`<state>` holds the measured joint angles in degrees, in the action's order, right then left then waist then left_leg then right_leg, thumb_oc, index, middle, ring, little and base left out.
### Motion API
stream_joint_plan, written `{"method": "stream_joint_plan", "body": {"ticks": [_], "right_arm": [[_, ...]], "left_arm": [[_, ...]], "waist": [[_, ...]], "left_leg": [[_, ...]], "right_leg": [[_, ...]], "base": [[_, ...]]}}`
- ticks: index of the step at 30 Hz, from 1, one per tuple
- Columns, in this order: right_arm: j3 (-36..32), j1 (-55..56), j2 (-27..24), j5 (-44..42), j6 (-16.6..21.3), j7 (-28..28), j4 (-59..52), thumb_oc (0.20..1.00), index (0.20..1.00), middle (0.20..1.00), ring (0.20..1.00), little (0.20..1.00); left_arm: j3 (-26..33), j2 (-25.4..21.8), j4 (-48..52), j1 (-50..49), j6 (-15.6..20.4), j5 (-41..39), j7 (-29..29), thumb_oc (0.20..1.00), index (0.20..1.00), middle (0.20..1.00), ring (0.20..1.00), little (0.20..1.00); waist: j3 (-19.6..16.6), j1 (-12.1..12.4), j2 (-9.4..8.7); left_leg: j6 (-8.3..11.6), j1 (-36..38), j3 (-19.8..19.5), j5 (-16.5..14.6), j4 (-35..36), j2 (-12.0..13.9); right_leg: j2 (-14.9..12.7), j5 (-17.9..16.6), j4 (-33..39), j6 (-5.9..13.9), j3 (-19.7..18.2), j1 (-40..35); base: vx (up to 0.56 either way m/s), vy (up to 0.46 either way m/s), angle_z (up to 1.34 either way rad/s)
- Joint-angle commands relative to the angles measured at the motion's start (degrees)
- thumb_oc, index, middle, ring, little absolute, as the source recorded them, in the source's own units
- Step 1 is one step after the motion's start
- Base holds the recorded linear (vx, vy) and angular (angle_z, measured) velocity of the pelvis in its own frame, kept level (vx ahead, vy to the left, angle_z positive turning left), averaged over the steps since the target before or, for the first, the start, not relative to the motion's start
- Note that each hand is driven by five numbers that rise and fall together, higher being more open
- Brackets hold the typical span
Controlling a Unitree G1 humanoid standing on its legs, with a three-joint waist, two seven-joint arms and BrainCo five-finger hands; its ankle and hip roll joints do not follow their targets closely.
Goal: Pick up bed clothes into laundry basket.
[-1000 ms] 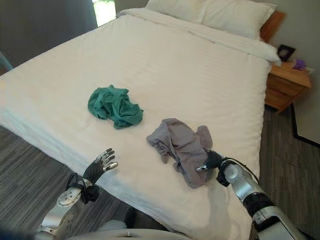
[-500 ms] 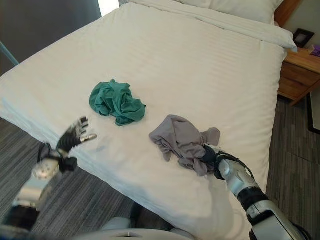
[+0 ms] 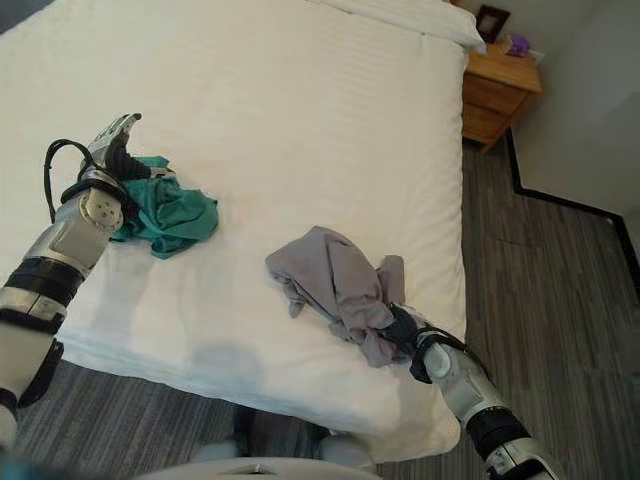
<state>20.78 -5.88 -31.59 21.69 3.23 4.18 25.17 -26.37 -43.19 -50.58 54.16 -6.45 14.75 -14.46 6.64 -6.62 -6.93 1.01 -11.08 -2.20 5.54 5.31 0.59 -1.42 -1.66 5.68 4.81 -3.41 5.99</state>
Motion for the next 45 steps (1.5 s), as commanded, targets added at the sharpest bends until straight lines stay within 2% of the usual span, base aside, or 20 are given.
{"method": "stream_joint_plan", "body": {"ticks": [1,3,6,12,16,21,22,23,24,25,26,31,34,36,37,38,40,41,43,45], "right_arm": [[5.2,10.2,-2.7,-1.3,-3.9,3.2,5.2,0.2,0.2,0.2,0.2,0.2],[5.0,10.4,-2.5,-2.3,-3.4,2.3,5.0,0.2,0.2,0.2,0.2,0.2],[5.5,10.1,-1.8,-3.3,-3.0,1.8,6.1,0.2,0.2,0.2,0.2,0.2],[6.5,9.9,-0.5,-3.6,-2.8,1.4,10.0,0.2,0.2,0.2,0.2,0.2],[7.2,8.4,-0.4,-4.1,-2.9,1.0,10.0,0.2,0.2,0.2,0.2,0.2],[8.1,5.7,-0.5,-4.6,-3.3,0.9,8.8,0.2,0.2,0.2,0.2,0.2],[8.1,4.9,-0.7,-4.3,-3.6,1.2,5.6,0.2,0.2,0.2,0.2,0.2],[8.1,5.0,-0.8,-4.3,-3.6,1.2,5.5,0.2,0.2,0.2,0.2,0.2],[8.2,4.6,-0.6,-4.1,-3.6,1.0,5.9,0.2,0.2,0.2,0.2,0.2],[8.3,4.3,-0.3,-3.9,-3.7,0.9,5.8,0.2,0.2,0.2,0.2,0.2],[8.2,4.4,-0.2,-3.5,-3.6,0.7,5.9,0.2,0.2,0.2,0.2,0.2],[5.8,5.8,-0.4,-4.2,-4.0,0.3,4.7,0.2,0.2,0.2,0.2,0.2],[-0.1,7.2,0.7,-11.8,-4.7,-0.6,2.2,0.2,0.2,0.2,0.2,0.2],[-6.9,8.3,2.0,-21.5,-4.3,-2.1,-0.1,0.2,0.2,0.2,0.2,0.2],[-6.9,8.3,2.0,-21.5,-4.3,-2.1,-0.1,0.2,0.2,0.2,0.2,0.2],[-12.3,8.1,2.9,-28.6,-2.7,-3.6,-5.3,0.2,0.2,0.2,0.2,0.2],[-17.7,7.7,3.0,-34.5,-0.9,-4.8,-12.1,0.2,0.2,0.2,0.2,0.2],[-17.7,7.8,3.0,-34.5,-1.0,-4.8,-12.3,0.2,0.2,0.2,0.2,0.2],[-21.7,7.5,3.5,-41.4,1.0,-4.5,-20.8,0.2,0.2,0.2,0.2,0.2],[-22.2,8.0,4.0,-44.5,1.4,-3.4,-23.3,0.2,0.2,0.2,0.2,0.2]], "left_arm": [[0.9,-2.0,-6.4,8.7,-0.4,0.9,-4.2,1.0,1.0,1.0,1.0,1.0],[-0.1,-3.4,-6.2,10.6,-2.3,4.0,-6.2,1.0,1.0,1.0,1.0,1.0],[-0.7,-4.7,-7.2,10.6,-3.1,6.7,-7.1,1.0,1.0,1.0,1.0,1.0],[-0.8,-7.1,-2.1,7.2,-3.7,10.8,-6.5,1.0,1.0,1.0,1.0,1.0],[-0.3,-6.6,0.8,3.1,-2.4,10.0,-4.1,1.0,1.0,1.0,1.0,1.0],[-0.4,-3.4,-2.5,1.0,-1.0,5.3,0.0,1.0,1.0,1.0,1.0,1.0],[-1.6,-1.2,-2.2,-1.9,0.0,4.3,3.6,0.912,0.912,0.912,0.912,0.912],[-1.5,-1.2,-2.2,-2.0,0.0,4.2,3.6,0.849,0.849,0.849,0.849,0.849],[-1.2,0.3,-2.6,-3.1,0.1,3.6,3.9,0.586,0.586,0.586,0.586,0.586],[-1.5,2.3,-3.3,-4.9,-0.1,3.9,5.3,0.498,0.498,0.498,0.498,0.498],[-1.9,4.6,-3.2,-6.3,-0.4,5.3,6.1,0.2,0.2,0.2,0.2,0.2],[-1.4,7.0,1.1,-10.4,-0.3,4.9,8.4,0.2,0.2,0.2,0.2,0.2],[2.3,7.4,8.5,-15.5,0.9,0.9,7.5,0.2,0.2,0.2,0.2,0.2],[7.1,7.7,15.1,-21.3,2.5,-5.3,6.6,0.2,0.2,0.2,0.2,0.2],[7.1,7.7,15.1,-21.3,2.5,-5.3,6.6,0.2,0.2,0.2,0.2,0.2],[12.7,8.5,22.8,-27.5,6.2,-15.9,6.3,0.2,0.2,0.2,0.2,0.2],[17.5,9.2,32.0,-34.4,8.7,-25.8,7.8,0.2,0.2,0.2,0.2,0.2],[17.6,9.2,32.2,-34.5,8.6,-25.8,7.8,0.2,0.2,0.2,0.2,0.2],[22.5,9.7,40.3,-40.5,11.1,-31.9,7.7,0.2,0.2,0.2,0.2,0.2],[24.0,10.0,42.8,-42.5,11.3,-33.3,7.6,0.2,0.2,0.2,0.2,0.2]], "waist": [[4.1,1.0,1.22],[4.7,1.1,0.8],[5.5,1.5,0.39],[6.6,2.8,0.2],[7.6,3.3,0.42],[9.2,3.2,0.26],[10.4,3.1,-0.09],[10.4,3.1,-0.06],[10.7,3.1,-0.1],[11.1,3.0,-0.17],[11.4,3.0,-0.09],[11.6,3.0,0.21],[11.3,3.1,0.59],[10.7,3.3,1.15],[10.7,3.3,1.14],[9.8,3.7,1.77],[7.2,3.9,2.42],[7.1,3.9,2.32],[4.4,4.3,2.76],[3.4,4.3,2.9]], "left_leg": [[1.05,3.8,-1.2,-3.8,-0.3,-1.0],[1.04,3.3,-0.8,-3.7,-0.3,-1.0],[1.02,2.9,-0.4,-3.7,-0.3,-1.2],[0.88,3.3,-0.7,-4.1,-0.3,-1.4],[0.78,3.2,-0.8,-4.1,-0.3,-1.4],[0.7,2.2,-0.6,-3.7,-0.3,-1.5],[0.69,1.4,-0.3,-3.3,-0.3,-1.5],[0.69,1.4,-0.3,-3.3,-0.3,-1.5],[0.66,1.2,-0.2,-3.3,-0.3,-1.6],[0.6,1.0,-0.2,-3.1,-0.3,-1.7],[0.55,0.8,0.0,-3.1,-0.3,-1.7],[0.47,1.3,0.4,-3.5,-0.3,-1.9],[0.41,2.2,0.5,-3.8,-0.3,-2.0],[0.38,3.4,0.7,-4.1,-0.3,-2.0],[0.38,3.3,0.7,-4.0,-0.3,-2.0],[0.4,4.9,0.9,-4.7,-0.3,-2.0],[0.51,6.8,1.3,-5.2,-0.3,-2.0],[0.52,6.6,1.3,-4.9,-0.3,-2.1],[0.48,8.5,1.2,-5.2,-0.3,-2.2],[0.44,9.3,1.2,-5.3,-0.3,-2.2]], "right_leg": [[-0.8,-6.6,-0.7,4.41,1.1,4.9],[-0.8,-6.9,-0.7,4.63,1.1,5.6],[-0.7,-7.1,-0.7,4.74,0.8,6.0],[-1.1,-6.5,-0.7,4.7,1.5,5.5],[-1.1,-6.6,-0.7,4.68,1.9,5.6],[-1.1,-7.5,-0.8,4.67,2.0,6.8],[-1.1,-8.1,-0.9,4.68,1.9,7.7],[-1.1,-8.1,-0.9,4.68,1.8,7.7],[-1.1,-8.2,-0.9,4.66,1.8,7.9],[-1.1,-8.3,-0.9,4.63,1.8,8.0],[-1.1,-8.5,-0.9,4.58,1.7,8.3],[-1.2,-8.1,-1.0,4.56,1.6,7.9],[-1.5,-7.8,-1.0,4.54,1.6,7.2],[-1.6,-7.5,-1.0,4.5,1.5,6.1],[-1.6,-7.5,-1.0,4.5,1.5,6.2],[-1.6,-7.1,-1.1,4.46,1.4,5.1],[-1.8,-6.8,-0.9,4.41,1.6,3.1],[-1.9,-7.0,-0.8,4.41,1.6,3.3],[-2.0,-6.4,-0.8,4.16,1.8,1.3],[-2.1,-6.0,-0.8,4.06,2.0,0.5]], "base": [[-0.03,-0.006,-0.03],[-0.01,-0.008,-0.04],[0.0,0.0,0.0],[0.0,0.0,-0.03],[-0.04,0.007,-0.01],[-0.06,0.006,-0.02],[-0.06,0.009,-0.04],[-0.07,0.011,-0.05],[-0.03,0.011,-0.06],[-0.05,0.017,0.0],[-0.03,0.014,0.04],[-0.01,0.007,0.0],[0.0,0.007,-0.03],[0.01,0.009,-0.02],[0.05,0.028,-0.07],[0.04,0.023,-0.11],[0.06,0.026,-0.24],[0.06,0.016,-0.09],[0.06,0.0,0.04],[0.03,-0.005,0.01]]}}
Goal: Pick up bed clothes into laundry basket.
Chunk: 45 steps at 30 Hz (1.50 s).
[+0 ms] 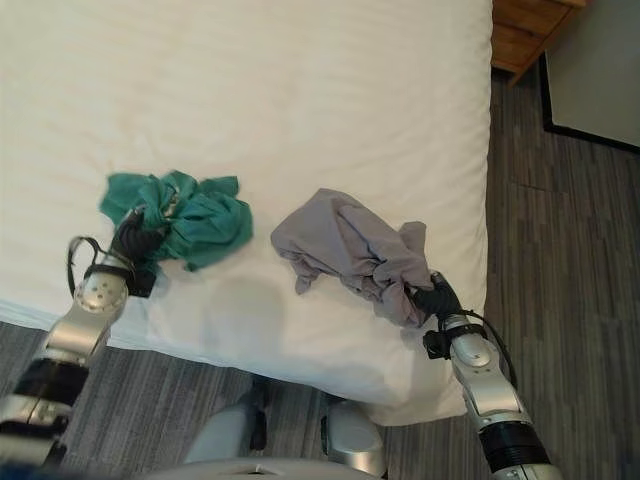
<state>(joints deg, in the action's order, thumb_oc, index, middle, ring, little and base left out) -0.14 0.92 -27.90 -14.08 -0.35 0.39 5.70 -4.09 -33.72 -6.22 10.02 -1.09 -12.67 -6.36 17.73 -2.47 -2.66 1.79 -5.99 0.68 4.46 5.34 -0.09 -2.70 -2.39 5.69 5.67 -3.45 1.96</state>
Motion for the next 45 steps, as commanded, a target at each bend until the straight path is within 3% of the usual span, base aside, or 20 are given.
{"method": "stream_joint_plan", "body": {"ticks": [1,5,15,16,18,25,26,27,29,32,33,36,39,40,41,43,44,45], "right_arm": [[-1.2,1.3,0.3,-8.7,4.9,0.4,-3.9,0.2,0.2,0.2,0.2,0.2],[-4.4,3.3,2.0,-14.4,5.1,3.5,-14.9,0.2,0.2,0.2,0.2,0.2],[-2.2,7.5,5.5,-15.7,2.4,6.5,-18.0,0.2,0.2,0.2,0.2,0.2],[-11.2,-0.3,6.5,-13.9,9.7,-2.8,-5.4,0.2,0.2,0.2,0.2,0.2],[-11.4,0.7,7.9,-14.0,9.6,-2.5,-6.3,0.2,0.2,0.2,0.2,0.2],[-7.9,-4.8,4.9,-14.8,10.1,-2.0,-4.3,0.2,0.2,0.2,0.2,0.2],[-5.7,-7.6,3.1,-14.8,10.3,-2.2,-3.8,0.2,0.2,0.2,0.2,0.2],[-5.3,-8.2,3.5,-16.0,9.8,-2.0,-3.3,0.2,0.2,0.2,0.2,0.2],[-4.8,-7.0,4.4,-15.9,9.5,-1.1,-3.6,0.2,0.2,0.2,0.2,0.2],[-5.5,-4.2,4.6,-14.2,9.0,-0.7,-5.5,0.2,0.2,0.2,0.2,0.2],[-8.2,-1.2,5.7,-13.8,9.1,-1.4,-6.7,0.2,0.2,0.2,0.2,0.2],[-12.2,0.1,6.6,-12.6,10.3,-3.9,-6.6,0.2,0.2,0.2,0.2,0.2],[-12.6,0.3,7.9,-11.2,10.7,-5.0,-7.0,0.2,0.2,0.2,0.2,0.2],[-12.4,0.5,8.5,-10.6,10.5,-4.7,-7.6,0.2,0.2,0.2,0.2,0.2],[-12.2,1.2,8.6,-9.7,10.3,-4.3,-8.4,0.2,0.2,0.2,0.2,0.2],[-12.8,0.9,8.4,-8.8,10.7,-4.8,-8.8,0.2,0.2,0.2,0.2,0.2],[-13.2,0.3,8.3,-8.7,11.2,-5.6,-9.0,0.2,0.2,0.2,0.2,0.2],[-13.5,0.0,8.3,-8.8,11.5,-5.7,-9.1,0.2,0.2,0.2,0.2,0.2]], "left_arm": [[1.7,0.5,-1.5,1.6,5.9,-5.9,-0.5,0.2,0.2,0.2,0.2,0.2],[7.7,2.6,9.1,-6.6,7.3,-8.5,1.2,0.2,0.2,0.2,0.2,0.2],[10.3,10.2,15.3,-15.8,7.1,-11.4,4.0,0.2,0.2,0.2,0.2,0.2],[21.7,13.9,14.2,-19.4,13.6,-3.8,-4.9,0.2,0.2,0.2,0.2,0.2],[22.3,13.4,14.8,-19.4,13.7,-3.7,-4.9,0.2,0.2,0.2,0.2,0.2],[25.4,10.6,16.8,-18.7,14.3,-2.4,-7.0,0.2,0.2,0.2,0.2,0.2],[25.0,10.1,18.0,-17.0,15.6,-3.4,-7.7,0.2,0.2,0.2,0.2,0.2],[24.3,11.4,19.1,-16.0,15.9,-5.7,-7.6,0.2,0.2,0.2,0.2,0.2],[23.7,13.0,19.2,-16.5,15.7,-6.5,-6.9,0.2,0.2,0.2,0.2,0.2],[23.7,13.4,19.0,-16.9,15.5,-5.9,-6.8,0.2,0.2,0.2,0.2,0.2],[22.9,12.6,18.5,-16.2,15.4,-4.7,-7.0,0.2,0.2,0.2,0.2,0.2],[21.2,11.7,17.9,-15.5,15.1,-4.3,-6.0,0.2,0.2,0.2,0.2,0.2],[20.9,10.7,17.2,-15.0,14.7,-2.7,-6.3,0.2,0.2,0.2,0.2,0.2],[20.6,9.7,16.7,-14.5,14.5,-2.2,-6.3,0.2,0.2,0.2,0.2,0.2],[20.5,8.3,15.3,-13.0,14.8,-2.0,-6.2,0.2,0.2,0.2,0.2,0.2],[20.5,8.4,14.7,-12.8,14.8,-2.4,-6.1,0.2,0.2,0.2,0.2,0.2],[21.1,8.7,15.0,-13.0,14.7,-2.7,-6.3,0.2,0.2,0.2,0.2,0.2],[21.5,8.8,15.2,-13.4,14.7,-2.9,-6.2,0.2,0.2,0.2,0.2,0.2]], "waist": [[-7.6,0.1,-1.37],[-11.6,0.9,-0.66],[-14.8,2.8,-0.47],[-12.1,5.0,1.22],[-12.3,5.2,1.14],[-10.4,7.1,1.12],[-7.6,8.9,0.69],[-6.8,8.2,-0.34],[-7.6,6.9,-1.09],[-8.4,5.8,-0.8],[-9.1,3.5,0.16],[-8.9,1.6,0.9],[-8.1,0.8,0.51],[-7.4,0.1,0.53],[-6.6,0.2,0.94],[-6.8,1.1,1.64],[-7.2,2.0,2.01],[-7.6,2.3,2.13]], "left_leg": [[-0.33,4.2,-1.7,-4.3,-0.3,-1.5],[-0.33,7.4,-2.6,-4.6,-0.3,-1.5],[-0.01,9.5,-4.5,-3.6,-0.3,-1.5],[1.05,9.5,9.2,-3.1,-0.4,2.7],[1.08,9.8,8.7,-3.0,-0.4,2.9],[2.8,8.4,6.3,-1.0,-1.0,3.7],[4.38,4.8,-0.3,-1.0,-4.1,2.8],[5.06,4.1,-2.2,-4.4,-8.5,3.2],[4.89,6.4,-0.8,-6.7,-10.5,4.4],[4.53,9.6,-0.5,-8.8,-10.7,4.7],[3.76,13.1,0.6,-10.2,-6.4,4.7],[2.33,14.8,2.5,-9.2,-0.4,2.9],[1.55,15.3,4.4,-9.6,-0.4,1.8],[1.23,15.1,4.9,-9.1,-0.5,1.8],[0.26,14.1,6.4,-8.4,-1.3,1.9],[-0.59,12.8,9.1,-7.7,-2.2,2.2],[-1.03,11.9,11.7,-7.5,-2.8,2.4],[-1.01,11.9,13.3,-7.7,-2.9,2.5]], "right_leg": [[-0.8,-5.3,-0.8,3.2,2.1,4.4],[-1.0,-3.8,-1.6,2.54,2.9,0.8],[-1.0,-2.5,-1.9,1.26,4.9,-2.8],[-8.0,-0.9,-6.1,2.67,16.4,-3.2],[-7.8,-0.5,-5.6,2.55,16.8,-4.3],[-7.5,0.0,-4.5,1.69,18.3,-5.4],[-7.9,-0.7,-5.1,1.43,17.7,-3.2],[-10.1,-2.7,-6.0,1.79,18.5,-0.5],[-10.7,-4.0,-5.2,1.93,19.2,0.6],[-10.2,-5.2,-4.5,2.19,18.8,1.3],[-9.9,-6.6,-4.3,3.09,18.0,3.1],[-10.2,-9.2,-3.4,4.36,16.0,4.8],[-11.0,-11.7,-4.1,5.87,15.3,6.4],[-10.7,-11.2,-5.8,6.38,13.1,7.3],[-9.6,-7.2,-12.4,5.34,10.6,7.8],[-10.5,-3.8,-16.7,3.67,15.2,6.1],[-11.7,-1.9,-19.1,2.86,20.5,4.6],[-12.0,-0.6,-19.4,2.76,22.3,3.3]], "base": [[0.08,-0.019,0.0],[0.07,-0.016,0.03],[0.01,-0.033,0.15],[-0.02,-0.052,0.1],[-0.04,-0.065,-0.05],[-0.08,-0.081,0.19],[-0.43,0.006,0.38],[-0.49,0.034,0.37],[-0.23,0.103,0.54],[-0.1,0.145,0.21],[-0.1,0.23,-0.01],[-0.12,0.283,-0.08],[-0.13,0.154,-0.52],[-0.32,0.158,-0.77],[-0.4,0.206,-0.72],[-0.34,0.158,-0.92],[-0.22,0.083,-1.16],[-0.18,0.056,-1.23]]}}
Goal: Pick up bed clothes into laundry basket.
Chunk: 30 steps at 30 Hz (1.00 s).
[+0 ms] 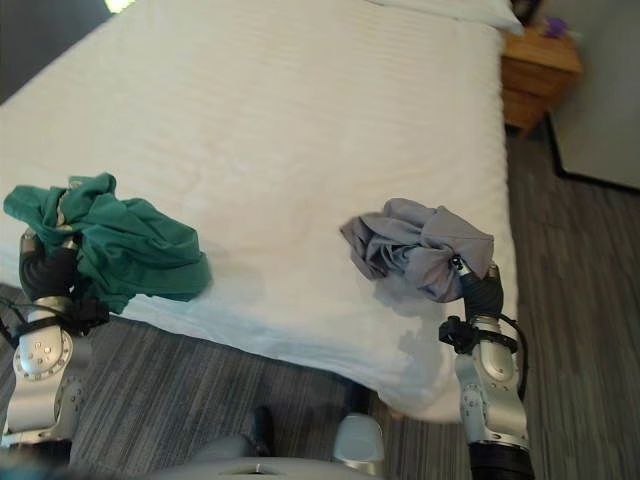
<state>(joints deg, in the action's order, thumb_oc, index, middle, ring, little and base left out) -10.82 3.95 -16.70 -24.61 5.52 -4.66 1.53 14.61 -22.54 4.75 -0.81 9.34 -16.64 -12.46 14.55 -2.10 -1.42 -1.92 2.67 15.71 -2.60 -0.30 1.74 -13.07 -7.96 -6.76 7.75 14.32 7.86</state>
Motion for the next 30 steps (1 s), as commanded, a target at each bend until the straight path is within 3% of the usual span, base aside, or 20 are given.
{"method": "stream_joint_plan", "body": {"ticks": [1,2,3,4,5,6,8,9,13,15,17,18,19,20,21,23,25,26,27,30], "right_arm": [[-2.6,-3.5,-2.9,2.0,5.9,-1.1,-4.9,0.2,0.2,0.2,0.2,0.2],[-2.4,-4.2,-3.4,2.9,6.0,-1.7,-5.0,0.2,0.2,0.2,0.2,0.2],[-2.4,-4.2,-3.4,2.9,6.0,-1.7,-5.0,0.2,0.2,0.2,0.2,0.2],[-1.9,-5.1,-4.2,4.1,5.8,-2.2,-5.9,0.2,0.2,0.2,0.2,0.2],[-2.2,-5.5,-4.6,4.3,5.7,-2.3,-6.3,0.2,0.2,0.2,0.2,0.2],[-3.1,-5.1,-5.2,4.9,5.6,-2.8,-7.5,0.2,0.2,0.2,0.2,0.2],[-5.4,-4.1,-6.0,5.7,5.6,-3.4,-8.7,0.2,0.2,0.2,0.2,0.2],[-5.6,-4.0,-5.9,5.7,5.5,-3.5,-8.9,0.2,0.2,0.2,0.2,0.2],[-12.3,0.2,-7.1,8.2,5.6,-5.7,-11.3,0.2,0.2,0.2,0.2,0.2],[-12.9,0.8,-6.9,7.5,5.9,-6.1,-11.2,0.2,0.2,0.2,0.2,0.2],[-12.5,1.7,-6.3,6.7,6.8,-6.9,-11.1,0.2,0.2,0.2,0.2,0.2],[-12.5,1.7,-6.3,6.7,6.8,-6.9,-11.1,0.2,0.2,0.2,0.2,0.2],[-9.8,1.0,-6.6,6.9,7.2,-7.0,-11.9,0.2,0.2,0.2,0.2,0.2],[-7.8,0.4,-6.7,7.1,7.1,-6.8,-11.4,0.2,0.2,0.2,0.2,0.2],[-6.7,0.1,-7.0,7.1,6.9,-6.6,-11.3,0.2,0.2,0.2,0.2,0.2],[-5.3,0.3,-6.8,7.4,6.5,-5.7,-11.2,0.2,0.2,0.2,0.2,0.2],[-3.4,-0.3,-6.9,8.4,6.1,-5.3,-10.4,0.2,0.2,0.2,0.2,0.2],[-2.4,-1.9,-7.7,9.7,6.5,-4.8,-10.5,0.2,0.2,0.2,0.2,0.2],[-1.5,-2.2,-7.7,9.7,5.3,-3.7,-11.1,0.2,0.2,0.2,0.2,0.2],[-1.0,-2.3,-6.3,8.9,5.3,-2.8,-10.6,0.2,0.2,0.2,0.2,0.2]], "left_arm": [[3.2,-2.3,4.8,-2.9,4.3,0.9,-0.2,0.2,0.2,0.2,0.2,0.2],[3.4,-2.4,5.4,-2.9,4.4,0.6,-0.2,0.2,0.2,0.2,0.2,0.2],[3.4,-2.4,5.4,-2.9,4.4,0.6,-0.2,0.2,0.2,0.2,0.2,0.2],[3.9,-2.3,6.1,-3.1,4.6,0.0,-0.1,0.2,0.2,0.2,0.2,0.2],[4.0,-2.4,5.9,-3.3,4.5,-0.1,0.2,0.2,0.2,0.2,0.2,0.2],[4.2,-2.8,5.6,-3.2,4.4,-0.1,0.4,0.2,0.2,0.2,0.2,0.2],[3.1,-3.2,4.9,-1.6,4.4,-0.2,1.1,0.2,0.2,0.2,0.2,0.2],[3.0,-3.2,4.8,-1.5,4.5,-0.2,1.1,0.2,0.2,0.2,0.2,0.2],[-3.3,-2.4,3.6,6.5,4.5,-2.5,3.5,0.2,0.2,0.2,0.2,0.2],[-5.8,-1.6,3.2,8.8,4.8,-3.7,4.4,0.2,0.2,0.2,0.2,0.2],[-9.3,-0.5,2.6,12.1,4.9,-5.8,5.2,0.2,0.2,0.2,0.2,0.2],[-9.3,-0.5,2.6,12.2,4.9,-5.8,5.2,0.2,0.2,0.2,0.2,0.2],[-11.5,0.2,2.5,13.5,5.3,-6.6,4.0,0.2,0.2,0.2,0.2,0.2],[-12.6,1.1,2.4,13.6,5.2,-6.9,3.3,0.2,0.2,0.2,0.2,0.2],[-12.5,1.3,2.8,13.0,5.1,-7.1,3.6,0.2,0.2,0.2,0.2,0.2],[-12.7,2.1,2.7,12.1,4.9,-7.5,3.4,0.2,0.2,0.2,0.2,0.2],[-13.2,2.1,3.2,9.9,4.4,-7.0,4.5,0.2,0.2,0.2,0.2,0.2],[-13.0,1.7,3.6,8.4,4.7,-5.7,4.8,0.2,0.2,0.2,0.2,0.2],[-12.4,0.9,4.2,7.1,4.2,-5.4,5.4,0.2,0.2,0.2,0.2,0.2],[-11.0,0.7,4.1,5.9,4.0,-5.6,6.0,0.2,0.2,0.2,0.2,0.2]], "waist": [[-5.1,2.6,0.94],[-5.7,3.2,0.84],[-5.7,3.2,0.84],[-6.6,3.7,0.24],[-7.2,3.4,0.16],[-7.3,3.0,0.05],[-7.7,0.9,-0.14],[-7.6,1.1,-0.09],[-7.9,-4.9,-0.62],[-7.6,-5.8,-1.06],[-7.0,-6.6,-1.73],[-6.9,-6.6,-1.66],[-5.6,-5.5,-2.36],[-5.2,-3.7,-2.93],[-4.8,-2.3,-3.14],[-5.2,-1.3,-3.22],[-6.3,1.1,-2.86],[-6.1,2.0,-2.74],[-6.5,2.1,-2.75],[-8.1,2.4,-1.89]], "left_leg": [[2.65,3.1,0.6,-0.6,2.5,0.8],[2.77,2.7,2.8,-0.4,2.0,1.1],[2.77,2.7,2.8,-0.4,2.0,1.1],[3.51,2.9,6.8,-0.3,1.6,1.6],[3.96,3.7,6.9,-1.1,1.9,1.8],[4.15,3.6,9.5,-0.1,1.5,2.3],[4.89,4.0,10.2,0.4,1.1,3.0],[4.97,4.1,10.4,0.4,1.0,3.1],[7.13,5.6,12.4,1.5,-1.5,6.0],[8.64,5.0,12.8,3.4,-5.9,8.5],[11.34,2.3,11.9,8.9,-16.0,14.0],[11.4,2.2,11.9,8.8,-16.2,14.1],[9.99,-0.7,3.8,11.2,-21.7,12.5],[7.9,-4.0,-4.6,8.5,-22.8,5.9],[6.88,-6.8,-9.2,5.4,-20.9,2.3],[5.28,-9.7,-11.7,3.3,-12.6,0.6],[4.66,-10.8,-15.4,6.0,-5.1,-3.1],[4.23,-10.6,-17.6,6.4,-5.2,-4.6],[4.32,-9.9,-18.5,6.5,-5.6,-4.5],[2.4,-5.2,-15.8,5.3,0.5,-3.9]], "right_leg": [[-2.4,5.5,-7.6,0.77,7.8,-4.2],[-3.1,5.7,-7.6,0.97,10.9,-5.5],[-3.1,5.7,-7.6,0.97,10.9,-5.5],[-2.8,5.5,-3.7,1.4,13.8,-7.5],[-2.4,6.3,-2.1,2.08,13.3,-7.9],[-1.7,5.6,-0.1,1.31,13.3,-7.9],[-0.1,5.9,2.4,0.92,10.3,-8.1],[0.0,5.9,2.6,0.85,10.2,-8.2],[3.7,6.9,4.5,-0.49,4.5,-8.7],[5.7,7.4,5.8,-1.46,2.7,-9.4],[8.9,8.4,6.9,-3.85,0.5,-11.0],[9.0,8.4,6.9,-3.9,0.5,-11.0],[9.7,8.8,6.7,-5.06,-3.2,-11.3],[9.4,8.7,6.6,-5.4,-5.8,-10.8],[9.6,8.9,6.5,-5.11,-8.2,-11.4],[9.7,9.2,6.8,-4.33,-11.0,-12.3],[10.5,10.0,6.2,-3.98,-14.1,-13.8],[11.1,9.6,5.6,-3.84,-15.3,-13.6],[11.6,9.5,5.0,-3.67,-16.8,-13.3],[12.5,11.0,3.3,-3.07,-18.8,-12.6]], "base": [[-0.14,0.006,-0.76],[-0.09,-0.004,-0.91],[-0.08,-0.055,-1.66],[0.03,-0.086,-1.51],[-0.02,-0.157,-1.37],[0.02,-0.175,-0.74],[0.01,-0.18,-0.84],[0.07,-0.21,-0.69],[0.08,-0.237,-0.57],[0.11,-0.285,-0.71],[0.12,-0.328,-0.67],[0.14,-0.186,-0.73],[0.13,-0.08,-0.89],[0.24,-0.126,-0.95],[0.27,-0.101,-1.59],[0.37,-0.054,-2.22],[0.42,-0.016,-1.2],[0.3,-0.049,-0.94],[0.29,-0.013,-1.11],[0.26,0.096,-1.18]]}}
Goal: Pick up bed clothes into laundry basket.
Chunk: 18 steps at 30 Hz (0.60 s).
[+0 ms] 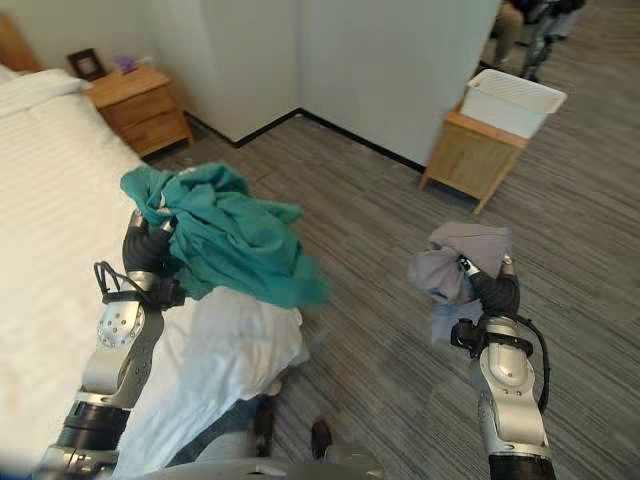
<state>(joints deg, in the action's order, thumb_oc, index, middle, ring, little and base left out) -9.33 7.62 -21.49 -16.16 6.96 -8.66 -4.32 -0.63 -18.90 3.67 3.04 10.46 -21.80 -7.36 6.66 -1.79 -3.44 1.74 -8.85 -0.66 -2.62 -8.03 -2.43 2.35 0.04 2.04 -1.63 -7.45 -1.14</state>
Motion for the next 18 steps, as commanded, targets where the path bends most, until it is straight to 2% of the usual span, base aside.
{"method": "stream_joint_plan", "body": {"ticks": [1,2,3,4,6,7,8,10,11,13,15,16,18], "right_arm": [[-2.7,-5.9,-0.9,1.3,3.5,0.8,-4.8,0.2,0.2,0.2,0.2,0.2],[-2.3,-6.2,-0.6,1.7,3.3,0.9,-4.9,0.2,0.2,0.2,0.2,0.2],[-2.3,-6.2,-0.6,1.8,3.3,0.9,-4.9,0.2,0.2,0.2,0.2,0.2],[-1.2,-7.1,-0.2,3.0,2.7,1.7,-4.7,0.2,0.2,0.2,0.2,0.2],[-1.2,-7.2,-0.2,4.0,1.9,1.9,-3.9,0.2,0.2,0.2,0.2,0.2],[-2.2,-6.5,-0.1,4.0,1.8,1.9,-3.9,0.2,0.2,0.2,0.2,0.2],[-2.2,-6.4,-0.1,4.0,1.7,1.9,-4.0,0.2,0.2,0.2,0.2,0.2],[-3.8,-5.7,0.1,3.7,2.0,1.2,-4.2,0.2,0.2,0.2,0.2,0.2],[-4.2,-5.5,0.2,3.6,2.3,0.8,-4.4,0.2,0.2,0.2,0.2,0.2],[-4.4,-5.5,0.5,3.7,2.5,0.3,-4.7,0.2,0.2,0.2,0.2,0.2],[-3.8,-6.2,0.2,4.4,2.4,0.4,-4.9,0.2,0.2,0.2,0.2,0.2],[-3.3,-7.1,-0.1,4.4,2.3,0.3,-4.9,0.2,0.2,0.2,0.2,0.2],[-2.5,-7.8,0.0,3.9,2.6,0.7,-4.9,0.2,0.2,0.2,0.2,0.2]], "left_arm": [[5.0,-3.1,5.6,1.5,2.6,-0.1,1.0,0.2,0.2,0.2,0.2,0.2],[5.6,-3.6,5.9,1.3,2.8,-0.2,0.6,0.2,0.2,0.2,0.2,0.2],[5.6,-3.6,5.9,1.3,2.8,-0.2,0.6,0.2,0.2,0.2,0.2,0.2],[7.0,-4.1,6.3,0.4,2.8,-0.4,0.6,0.2,0.2,0.2,0.2,0.2],[7.9,-4.5,6.2,0.0,2.6,0.3,0.6,0.2,0.2,0.2,0.2,0.2],[8.4,-4.6,6.1,0.3,2.8,0.2,0.5,0.2,0.2,0.2,0.2,0.2],[8.4,-4.6,6.0,0.3,2.8,0.2,0.5,0.2,0.2,0.2,0.2,0.2],[8.7,-4.5,5.7,0.6,2.7,0.1,0.5,0.2,0.2,0.2,0.2,0.2],[8.7,-4.4,5.4,0.9,2.5,0.4,0.3,0.2,0.2,0.2,0.2,0.2],[8.6,-4.1,4.5,1.3,2.5,0.8,0.2,0.2,0.2,0.2,0.2,0.2],[8.8,-4.5,4.3,1.6,2.7,2.2,0.1,0.2,0.2,0.2,0.2,0.2],[9.0,-4.7,4.2,1.6,2.8,2.7,0.2,0.2,0.2,0.2,0.2,0.2],[9.4,-4.8,3.8,1.7,2.9,2.7,0.3,0.2,0.2,0.2,0.2,0.2]], "waist": [[-0.5,2.0,0.32],[0.4,1.7,0.57],[0.2,1.8,0.5],[1.4,1.9,1.27],[2.2,1.4,1.96],[2.1,0.1,2.17],[2.0,-0.1,2.36],[1.5,-1.5,2.04],[1.2,-1.8,1.92],[0.9,-2.3,1.92],[0.2,-2.3,2.35],[-0.7,-1.9,2.14],[-1.1,-2.1,1.95]], "left_leg": [[-2.02,8.1,1.7,4.9,9.6,0.4],[-2.84,9.7,2.9,4.4,9.8,0.6],[-2.87,9.8,3.0,4.0,10.1,0.5],[-3.29,13.1,5.4,3.0,11.4,1.6],[-3.34,15.3,6.2,2.3,11.0,2.4],[-2.86,17.2,5.9,1.8,11.0,2.2],[-2.76,17.3,5.7,1.7,11.1,2.5],[-1.84,19.5,5.2,-0.1,11.6,1.9],[-1.05,20.7,4.7,-1.0,11.7,2.0],[0.54,23.0,4.7,-1.7,11.9,3.2],[2.15,25.5,5.5,-1.9,12.0,4.6],[3.0,26.9,6.0,-1.9,11.1,4.7],[3.47,28.0,6.1,-1.7,10.1,5.0]], "right_leg": [[-2.8,1.5,-10.8,7.88,3.2,-1.7],[-3.1,-0.8,-18.4,10.24,4.3,1.2],[-3.2,-0.3,-18.7,10.28,4.1,1.3],[-5.5,-3.9,-26.8,13.31,8.7,6.8],[-7.2,-4.8,-29.6,13.19,12.9,10.8],[-6.6,-3.2,-25.5,11.63,15.0,13.6],[-6.5,-3.1,-25.2,11.53,15.3,13.3],[-6.5,-2.4,-16.0,10.27,16.6,14.6],[-6.8,-3.1,-11.0,10.1,17.9,14.5],[-8.6,-6.5,-2.5,10.95,21.6,15.2],[-10.4,-9.2,2.0,12.13,27.0,16.1],[-11.4,-10.3,1.0,11.91,30.7,15.0],[-11.6,-10.8,0.2,11.38,32.1,13.9]], "base": [[0.23,0.116,-1.02],[0.19,0.075,-0.65],[0.21,0.101,-0.96],[0.2,0.098,-0.89],[0.29,0.098,-0.68],[0.29,0.039,-0.37],[0.35,0.009,-0.23],[0.35,-0.062,0.08],[0.44,-0.111,0.1],[0.41,-0.143,0.17],[0.48,-0.172,0.28],[0.43,-0.129,0.1],[0.37,-0.104,-0.05]]}}
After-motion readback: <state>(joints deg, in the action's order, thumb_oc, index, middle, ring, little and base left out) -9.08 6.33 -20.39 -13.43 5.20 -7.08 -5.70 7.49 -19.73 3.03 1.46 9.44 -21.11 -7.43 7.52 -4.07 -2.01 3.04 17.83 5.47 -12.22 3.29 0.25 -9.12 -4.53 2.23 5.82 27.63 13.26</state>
